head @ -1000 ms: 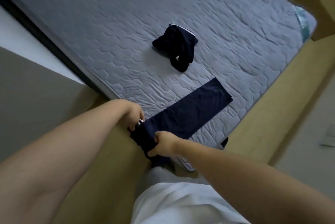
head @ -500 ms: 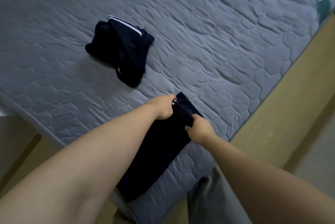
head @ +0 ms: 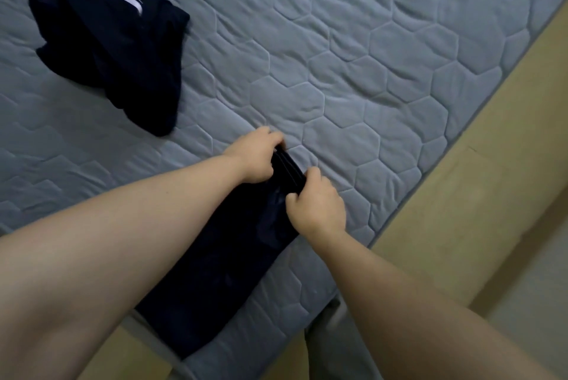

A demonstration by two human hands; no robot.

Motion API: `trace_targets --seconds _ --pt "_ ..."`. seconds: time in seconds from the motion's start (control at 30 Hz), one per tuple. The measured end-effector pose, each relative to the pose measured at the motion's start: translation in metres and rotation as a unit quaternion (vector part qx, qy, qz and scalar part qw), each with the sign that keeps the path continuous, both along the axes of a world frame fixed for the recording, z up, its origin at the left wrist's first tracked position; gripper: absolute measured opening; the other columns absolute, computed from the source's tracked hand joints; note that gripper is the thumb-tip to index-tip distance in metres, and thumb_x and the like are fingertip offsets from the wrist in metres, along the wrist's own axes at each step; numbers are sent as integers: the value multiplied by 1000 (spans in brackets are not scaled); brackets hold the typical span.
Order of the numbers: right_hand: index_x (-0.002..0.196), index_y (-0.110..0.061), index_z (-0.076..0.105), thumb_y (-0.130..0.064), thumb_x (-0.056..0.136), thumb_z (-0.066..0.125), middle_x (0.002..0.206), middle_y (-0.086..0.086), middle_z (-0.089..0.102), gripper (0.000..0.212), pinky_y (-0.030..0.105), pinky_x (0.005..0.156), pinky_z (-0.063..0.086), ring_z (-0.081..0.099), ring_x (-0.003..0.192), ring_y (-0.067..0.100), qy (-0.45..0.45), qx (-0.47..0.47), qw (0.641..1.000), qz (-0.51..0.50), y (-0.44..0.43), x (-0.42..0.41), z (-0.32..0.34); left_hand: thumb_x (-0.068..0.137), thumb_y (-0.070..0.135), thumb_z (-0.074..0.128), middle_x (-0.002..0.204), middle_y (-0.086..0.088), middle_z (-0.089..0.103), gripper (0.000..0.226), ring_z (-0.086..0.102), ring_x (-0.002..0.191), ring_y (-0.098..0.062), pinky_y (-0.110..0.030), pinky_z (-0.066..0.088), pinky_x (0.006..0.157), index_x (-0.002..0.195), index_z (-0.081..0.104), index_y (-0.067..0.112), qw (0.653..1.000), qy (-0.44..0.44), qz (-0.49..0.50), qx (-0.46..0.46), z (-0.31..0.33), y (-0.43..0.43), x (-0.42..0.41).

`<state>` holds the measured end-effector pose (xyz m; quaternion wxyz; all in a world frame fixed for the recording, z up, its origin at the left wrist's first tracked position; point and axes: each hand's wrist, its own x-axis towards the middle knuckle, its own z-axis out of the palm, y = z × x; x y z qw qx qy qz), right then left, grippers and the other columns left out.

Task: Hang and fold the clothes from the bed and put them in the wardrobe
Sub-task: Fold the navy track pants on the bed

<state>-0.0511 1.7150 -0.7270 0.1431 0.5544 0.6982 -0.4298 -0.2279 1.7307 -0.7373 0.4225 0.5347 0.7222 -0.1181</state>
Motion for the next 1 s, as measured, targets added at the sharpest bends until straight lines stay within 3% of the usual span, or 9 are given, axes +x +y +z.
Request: trace_targets --seconds 0.23,0.4,0.5,0.57,0.67,0.73,0.83,0.93,1.0 --pt "123 -13 50 -40 83 59 125 12 54 49 46 98 48 52 116 34 -73 -140 987 -1 13 2 -25 78 14 62 127 -3 53 55 53 118 -28 -40 47 100 131 54 25 984 41 -166 -57 0 17 7" --pt "119 -16 43 -34 78 72 127 9 37 53 41 86 52 52 110 32 -65 -126 989 28 25 -13 -45 77 21 67 127 -2 56 51 54 118 -27 -40 48 99 126 57 31 944 77 -288 -143 -5 45 16" --pt "112 -18 35 -25 78 76 110 6 53 54 36 71 50 59 97 27 -36 -191 980 34 33 -14 -48 70 28 83 129 -2 57 66 57 120 -25 -43 48 102 132 58 33 898 112 -363 -222 -6 54 23" --pt "115 -19 47 -27 76 78 104 2 60 50 31 70 51 61 89 20 -7 -243 970 31 45 -14 -45 72 31 83 127 -1 62 61 58 120 -24 -40 47 103 129 61 32 889 125 -387 -212 -1 59 24" --pt "99 -21 64 -22 73 75 89 1 68 28 25 60 52 64 76 18 33 -226 974 4 73 -10 -39 79 24 73 123 -2 63 46 56 118 -26 -38 43 98 122 61 31 936 105 -324 -84 7 67 14" --pt "86 -12 67 -21 71 72 81 5 69 18 29 61 56 67 73 22 3 -201 978 -50 96 -4 -36 78 21 74 132 -5 54 57 52 121 -29 -42 40 96 131 52 26 969 102 -211 73 11 59 10" --pt "94 -9 69 -20 71 70 90 10 71 26 37 75 59 70 82 29 -22 -207 976 -71 121 6 -30 75 22 77 119 -9 55 46 55 104 -32 -43 41 85 115 56 15 942 160 -10 295 14 10 19" --pt "94 -15 68 -18 74 72 87 7 72 21 32 65 58 71 79 26 1 -234 971 -51 124 6 -14 74 19 70 104 -7 56 32 58 96 -33 -44 43 82 103 58 15 960 114 92 237 10 -62 40" --pt "88 -20 68 -16 74 72 81 4 74 15 30 59 57 72 73 22 31 -245 968 -48 120 4 0 76 29 72 116 -4 53 47 58 106 -29 -44 46 91 118 55 18 979 83 133 134 5 -101 52"
